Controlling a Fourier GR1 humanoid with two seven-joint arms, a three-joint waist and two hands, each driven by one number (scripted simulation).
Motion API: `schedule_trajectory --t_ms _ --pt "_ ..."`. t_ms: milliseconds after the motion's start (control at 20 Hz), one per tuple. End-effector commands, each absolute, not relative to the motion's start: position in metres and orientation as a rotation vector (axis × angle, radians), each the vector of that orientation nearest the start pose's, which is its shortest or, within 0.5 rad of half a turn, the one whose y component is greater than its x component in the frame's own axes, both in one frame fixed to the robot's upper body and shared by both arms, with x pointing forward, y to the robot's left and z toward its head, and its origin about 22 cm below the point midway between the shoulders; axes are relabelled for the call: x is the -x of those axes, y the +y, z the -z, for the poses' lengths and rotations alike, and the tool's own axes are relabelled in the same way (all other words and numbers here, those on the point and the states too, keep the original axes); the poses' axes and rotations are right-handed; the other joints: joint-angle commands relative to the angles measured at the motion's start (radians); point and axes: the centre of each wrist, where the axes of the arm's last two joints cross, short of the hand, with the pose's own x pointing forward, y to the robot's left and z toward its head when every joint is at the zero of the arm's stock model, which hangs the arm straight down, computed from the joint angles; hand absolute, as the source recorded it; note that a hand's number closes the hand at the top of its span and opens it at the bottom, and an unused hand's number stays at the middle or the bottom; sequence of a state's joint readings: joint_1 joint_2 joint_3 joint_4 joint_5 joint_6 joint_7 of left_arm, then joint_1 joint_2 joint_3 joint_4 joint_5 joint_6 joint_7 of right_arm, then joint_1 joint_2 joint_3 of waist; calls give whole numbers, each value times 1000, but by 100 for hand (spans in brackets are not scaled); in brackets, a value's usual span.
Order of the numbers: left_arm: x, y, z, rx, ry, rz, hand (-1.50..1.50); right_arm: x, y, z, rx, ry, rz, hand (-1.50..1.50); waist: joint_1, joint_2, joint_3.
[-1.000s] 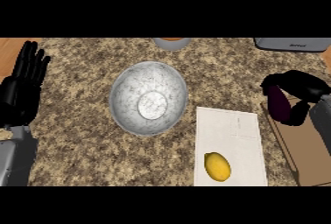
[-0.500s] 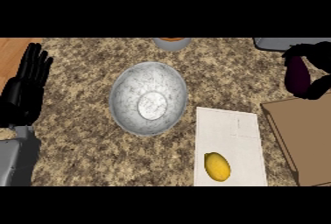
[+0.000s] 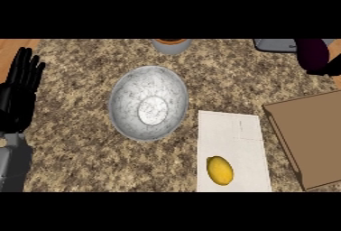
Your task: Pick the eggplant from the placemat and place it in the bowl
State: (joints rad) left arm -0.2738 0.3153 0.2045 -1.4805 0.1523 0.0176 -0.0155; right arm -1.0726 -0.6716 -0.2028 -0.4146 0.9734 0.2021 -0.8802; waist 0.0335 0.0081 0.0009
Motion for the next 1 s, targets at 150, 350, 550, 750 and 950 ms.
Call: schedule_trajectory --t_ms 150,350,550,750,950 --pt "-296 330 -82 -228 -1780 -24 0 -450 -361 -246 260 -1965 -1269 150 -14 -11 -1" --pt "-297 333 -89 -250 -1773 -19 0 -464 -303 -265 164 -1944 -1311 150 -32 -18 -2" --pt "-296 339 -90 -247 -1772 -36 0 -471 -254 -268 95 -1912 -1312 150 -36 -20 -2" --pt "-301 339 -78 -272 -1759 -43 0 -466 -206 -273 62 -1885 -1372 150 -56 -21 -2" --pt "-297 335 -75 -246 -1778 -34 0 -458 -152 -292 54 -1844 -1442 150 -45 -17 -2"
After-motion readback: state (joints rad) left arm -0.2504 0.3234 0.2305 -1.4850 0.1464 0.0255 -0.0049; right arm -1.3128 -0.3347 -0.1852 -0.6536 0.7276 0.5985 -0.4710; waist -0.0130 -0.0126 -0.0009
